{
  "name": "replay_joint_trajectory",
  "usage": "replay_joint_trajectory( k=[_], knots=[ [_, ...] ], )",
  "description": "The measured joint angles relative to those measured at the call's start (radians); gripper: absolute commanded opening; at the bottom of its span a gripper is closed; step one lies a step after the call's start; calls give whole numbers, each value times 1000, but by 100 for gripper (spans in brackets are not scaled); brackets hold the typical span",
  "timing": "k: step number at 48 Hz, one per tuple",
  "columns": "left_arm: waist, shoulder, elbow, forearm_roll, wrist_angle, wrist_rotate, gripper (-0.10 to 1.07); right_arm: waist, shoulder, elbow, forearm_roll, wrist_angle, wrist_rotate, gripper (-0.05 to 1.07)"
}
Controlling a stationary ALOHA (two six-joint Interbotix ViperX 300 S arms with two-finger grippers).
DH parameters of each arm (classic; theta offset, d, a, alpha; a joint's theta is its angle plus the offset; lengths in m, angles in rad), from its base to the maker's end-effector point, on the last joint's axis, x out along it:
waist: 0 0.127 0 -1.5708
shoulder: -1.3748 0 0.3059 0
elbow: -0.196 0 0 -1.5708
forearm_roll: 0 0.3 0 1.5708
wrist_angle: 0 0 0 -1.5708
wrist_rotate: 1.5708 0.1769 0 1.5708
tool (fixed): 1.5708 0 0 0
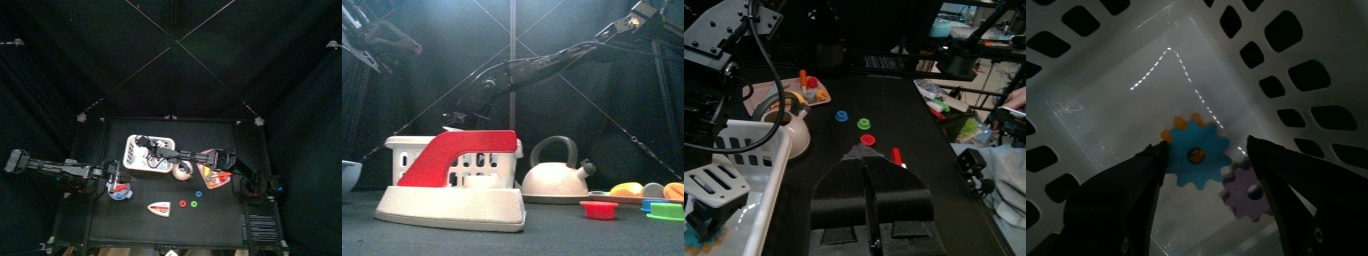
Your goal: Grab purple gear
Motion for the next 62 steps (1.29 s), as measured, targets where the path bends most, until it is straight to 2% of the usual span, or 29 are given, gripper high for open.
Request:
replay_joint_trajectory(
  k=[17,29,34,42,62],
  knots=[
    [0,0,0,0,0,0,-3,2,-57,2,-12,115,-11,94],
    [2,0,2,0,0,0,-3,0,-101,83,-11,155,-11,94],
    [2,0,2,0,0,0,-3,0,-120,138,5,149,-11,94],
    [2,-2,2,-2,0,0,-3,-8,-137,193,28,80,-12,94],
    [3,-2,2,-2,0,0,-3,-29,-137,204,29,38,-9,94]
  ],
)
